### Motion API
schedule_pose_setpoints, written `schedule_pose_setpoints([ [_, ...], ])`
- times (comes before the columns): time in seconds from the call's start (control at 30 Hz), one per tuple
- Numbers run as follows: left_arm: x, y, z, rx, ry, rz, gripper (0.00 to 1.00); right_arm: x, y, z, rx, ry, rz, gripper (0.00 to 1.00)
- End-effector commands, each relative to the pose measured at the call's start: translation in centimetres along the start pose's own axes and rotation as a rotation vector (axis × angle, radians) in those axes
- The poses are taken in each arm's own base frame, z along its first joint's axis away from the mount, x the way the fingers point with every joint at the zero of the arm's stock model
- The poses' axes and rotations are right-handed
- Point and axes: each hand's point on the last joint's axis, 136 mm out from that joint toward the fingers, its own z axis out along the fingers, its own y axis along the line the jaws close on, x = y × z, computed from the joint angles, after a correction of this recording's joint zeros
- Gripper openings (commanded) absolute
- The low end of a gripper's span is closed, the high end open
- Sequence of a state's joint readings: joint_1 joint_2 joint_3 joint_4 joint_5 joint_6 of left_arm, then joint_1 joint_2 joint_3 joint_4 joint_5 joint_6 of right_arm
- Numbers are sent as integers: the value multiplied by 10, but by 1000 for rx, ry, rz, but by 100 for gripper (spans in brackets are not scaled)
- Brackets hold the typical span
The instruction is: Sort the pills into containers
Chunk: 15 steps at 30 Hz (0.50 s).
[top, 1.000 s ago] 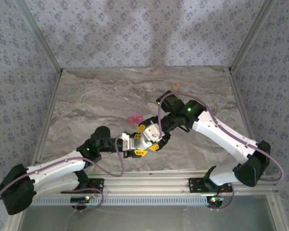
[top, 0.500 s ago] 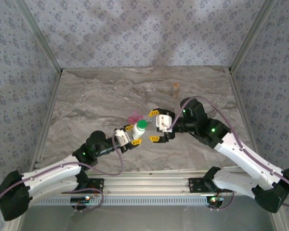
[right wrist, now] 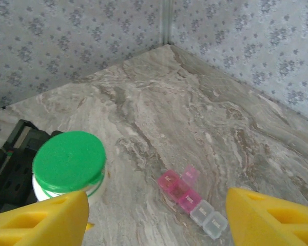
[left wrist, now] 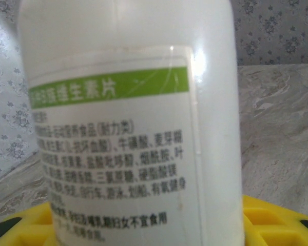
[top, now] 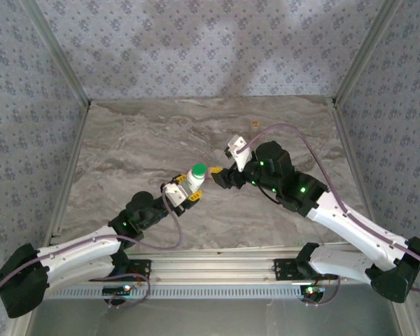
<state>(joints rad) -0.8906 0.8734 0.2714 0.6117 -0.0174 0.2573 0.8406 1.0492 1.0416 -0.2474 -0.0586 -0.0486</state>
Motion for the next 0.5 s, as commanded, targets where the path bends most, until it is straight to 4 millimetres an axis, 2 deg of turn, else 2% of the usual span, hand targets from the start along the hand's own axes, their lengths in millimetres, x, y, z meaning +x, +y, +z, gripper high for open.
schedule_pose_setpoints([
  [0.0, -17, 6, -2, -30, -70, -22, 0, 3, -13, 3, 76, 18, 51, 73],
  [0.17, -20, 2, -1, -4, -87, -32, 0, 11, -23, 14, 102, 44, 116, 73],
  [0.47, -15, -4, 1, 23, -74, -45, 0, -5, -19, 26, 68, 24, 152, 74],
])
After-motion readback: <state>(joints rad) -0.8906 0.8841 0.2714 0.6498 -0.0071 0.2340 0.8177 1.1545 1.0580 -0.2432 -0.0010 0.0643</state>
